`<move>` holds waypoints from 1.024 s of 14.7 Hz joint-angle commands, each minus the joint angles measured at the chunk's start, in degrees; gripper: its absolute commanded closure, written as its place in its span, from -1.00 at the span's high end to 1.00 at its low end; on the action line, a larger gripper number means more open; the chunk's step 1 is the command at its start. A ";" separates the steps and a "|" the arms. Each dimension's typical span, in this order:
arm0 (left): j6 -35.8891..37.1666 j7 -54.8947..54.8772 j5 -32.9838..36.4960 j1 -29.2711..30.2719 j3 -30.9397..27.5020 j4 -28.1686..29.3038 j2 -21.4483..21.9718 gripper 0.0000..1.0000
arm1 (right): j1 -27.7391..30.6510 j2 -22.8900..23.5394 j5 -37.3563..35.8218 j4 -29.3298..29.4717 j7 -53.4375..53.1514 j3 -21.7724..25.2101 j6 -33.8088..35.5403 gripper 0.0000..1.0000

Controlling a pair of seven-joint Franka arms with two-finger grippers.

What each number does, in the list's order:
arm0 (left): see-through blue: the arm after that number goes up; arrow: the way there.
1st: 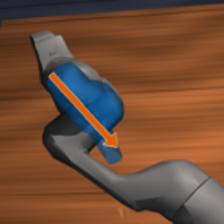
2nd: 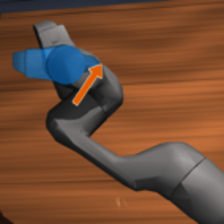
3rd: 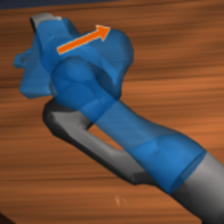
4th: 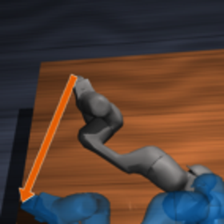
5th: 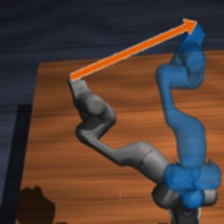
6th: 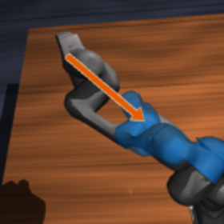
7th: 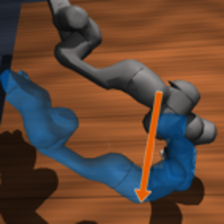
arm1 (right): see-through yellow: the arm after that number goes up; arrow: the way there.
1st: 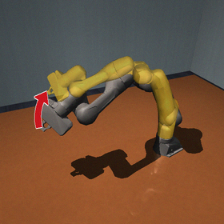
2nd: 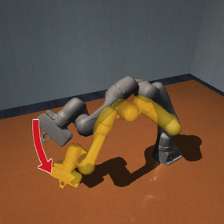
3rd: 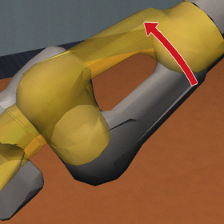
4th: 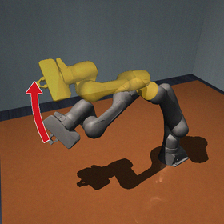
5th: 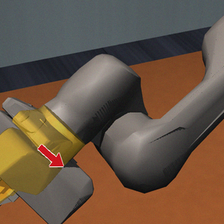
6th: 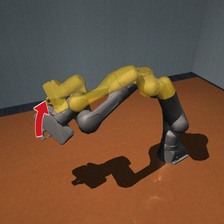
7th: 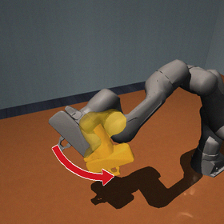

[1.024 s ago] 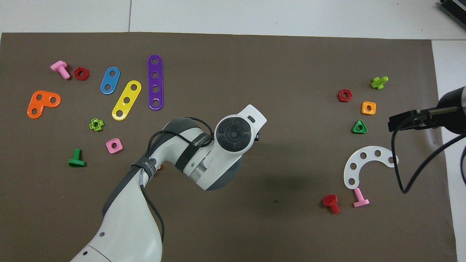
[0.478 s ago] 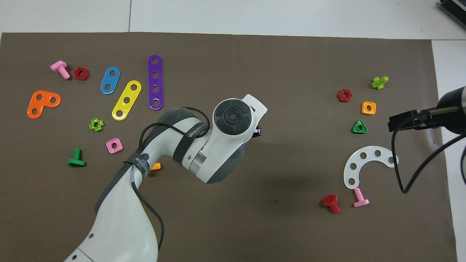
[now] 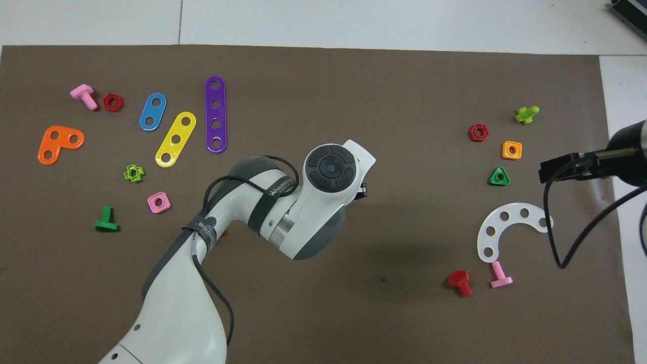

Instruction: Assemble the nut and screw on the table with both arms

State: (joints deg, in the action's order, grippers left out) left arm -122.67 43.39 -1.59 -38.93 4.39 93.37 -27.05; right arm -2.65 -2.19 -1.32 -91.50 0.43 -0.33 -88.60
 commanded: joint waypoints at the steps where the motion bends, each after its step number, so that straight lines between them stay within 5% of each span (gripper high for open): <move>1: -2.91 0.90 -1.22 -1.14 -0.70 6.90 2.00 -0.80 | 0.45 -0.54 1.41 -0.43 0.19 0.16 0.62 1.00; 4: -4.60 0.90 -1.22 -1.06 -0.79 8.33 2.36 -0.80 | 0.45 -0.54 1.32 -0.52 0.19 0.16 0.62 1.00; 15: 2.26 1.96 -4.47 0.00 -0.88 -2.40 0.07 -0.79 | 0.45 -0.63 1.41 -0.52 0.27 0.16 0.71 1.00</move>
State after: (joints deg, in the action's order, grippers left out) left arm -122.23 44.81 -5.26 -38.71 3.93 93.00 -25.80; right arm -2.63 -2.19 -1.32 -91.50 0.43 -0.24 -88.60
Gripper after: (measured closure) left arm 0.533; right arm 0.000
